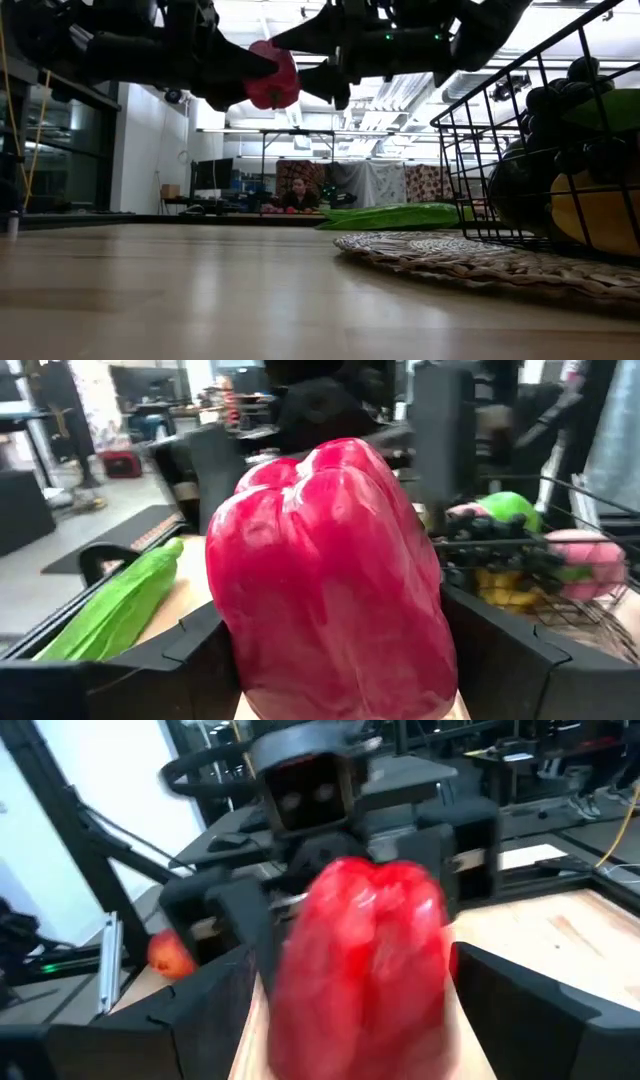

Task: Build produce basket
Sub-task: Put the bell pepper into the wire basket

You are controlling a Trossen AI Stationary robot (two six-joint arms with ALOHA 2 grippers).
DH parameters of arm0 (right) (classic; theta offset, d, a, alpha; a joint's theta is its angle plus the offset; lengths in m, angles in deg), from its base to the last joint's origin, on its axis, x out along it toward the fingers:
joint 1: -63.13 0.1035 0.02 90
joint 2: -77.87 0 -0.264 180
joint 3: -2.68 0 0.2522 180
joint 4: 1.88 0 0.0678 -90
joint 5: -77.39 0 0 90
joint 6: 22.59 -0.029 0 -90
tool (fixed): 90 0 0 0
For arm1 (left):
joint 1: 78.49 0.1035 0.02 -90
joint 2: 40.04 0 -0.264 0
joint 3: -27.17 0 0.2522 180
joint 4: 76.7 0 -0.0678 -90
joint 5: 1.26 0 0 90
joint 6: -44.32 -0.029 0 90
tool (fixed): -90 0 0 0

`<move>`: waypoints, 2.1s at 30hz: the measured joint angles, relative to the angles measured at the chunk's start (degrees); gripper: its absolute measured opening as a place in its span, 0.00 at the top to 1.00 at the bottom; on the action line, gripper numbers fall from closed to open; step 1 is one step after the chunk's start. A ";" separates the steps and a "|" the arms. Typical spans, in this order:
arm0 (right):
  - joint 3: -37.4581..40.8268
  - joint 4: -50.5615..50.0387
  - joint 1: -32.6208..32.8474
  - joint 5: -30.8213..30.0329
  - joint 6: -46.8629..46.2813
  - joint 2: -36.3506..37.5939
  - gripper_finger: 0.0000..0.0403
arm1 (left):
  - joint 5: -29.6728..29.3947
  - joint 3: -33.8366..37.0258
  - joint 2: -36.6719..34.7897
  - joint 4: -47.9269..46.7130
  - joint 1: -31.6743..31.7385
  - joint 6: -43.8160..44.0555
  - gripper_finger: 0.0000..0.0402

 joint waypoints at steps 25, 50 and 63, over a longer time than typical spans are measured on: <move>-0.77 -1.44 2.47 -6.11 8.11 -0.11 0.39 | -3.78 0.00 -0.02 -1.80 -0.82 -0.31 0.32; -0.77 -6.66 2.47 -5.64 9.36 1.62 0.48 | -3.82 0.02 -0.78 -5.63 -0.43 4.91 0.12; 3.72 -18.58 4.45 -7.61 16.13 11.08 0.48 | -3.84 1.21 -23.65 -28.34 2.09 7.23 0.10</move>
